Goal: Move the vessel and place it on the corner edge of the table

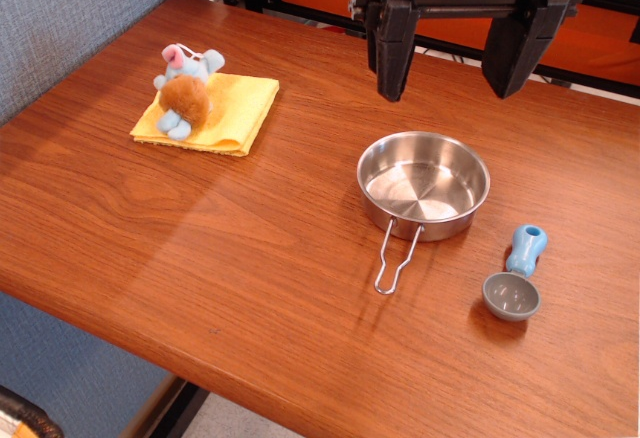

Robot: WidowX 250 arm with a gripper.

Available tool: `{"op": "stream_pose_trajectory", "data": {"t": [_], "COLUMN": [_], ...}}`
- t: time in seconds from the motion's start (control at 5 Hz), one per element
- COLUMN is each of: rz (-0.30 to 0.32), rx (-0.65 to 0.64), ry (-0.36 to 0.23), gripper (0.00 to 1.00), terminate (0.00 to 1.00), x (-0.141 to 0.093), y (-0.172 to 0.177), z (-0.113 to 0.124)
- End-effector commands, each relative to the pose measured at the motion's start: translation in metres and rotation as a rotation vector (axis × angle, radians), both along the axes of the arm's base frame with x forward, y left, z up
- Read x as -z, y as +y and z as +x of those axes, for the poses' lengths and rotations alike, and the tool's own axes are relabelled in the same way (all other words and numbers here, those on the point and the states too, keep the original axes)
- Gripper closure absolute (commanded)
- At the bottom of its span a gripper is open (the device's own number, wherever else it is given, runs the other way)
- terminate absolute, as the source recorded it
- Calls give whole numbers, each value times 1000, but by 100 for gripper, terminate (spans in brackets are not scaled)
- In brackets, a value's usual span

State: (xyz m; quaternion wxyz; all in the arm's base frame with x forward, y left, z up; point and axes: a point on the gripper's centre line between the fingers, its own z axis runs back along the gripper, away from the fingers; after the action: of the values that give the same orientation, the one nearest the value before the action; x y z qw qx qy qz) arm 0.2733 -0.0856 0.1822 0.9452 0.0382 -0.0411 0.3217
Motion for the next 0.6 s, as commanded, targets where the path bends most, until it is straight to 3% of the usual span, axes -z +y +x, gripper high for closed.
{"op": "stream_pose_trajectory", "data": {"t": [0.0, 0.4], "rz": [0, 42], "rx": [0, 167], "ry": [0, 50], "gripper": [0, 0], "terminate": [0, 0], "x": [0, 31], "y": [0, 41], "z": [0, 25]}}
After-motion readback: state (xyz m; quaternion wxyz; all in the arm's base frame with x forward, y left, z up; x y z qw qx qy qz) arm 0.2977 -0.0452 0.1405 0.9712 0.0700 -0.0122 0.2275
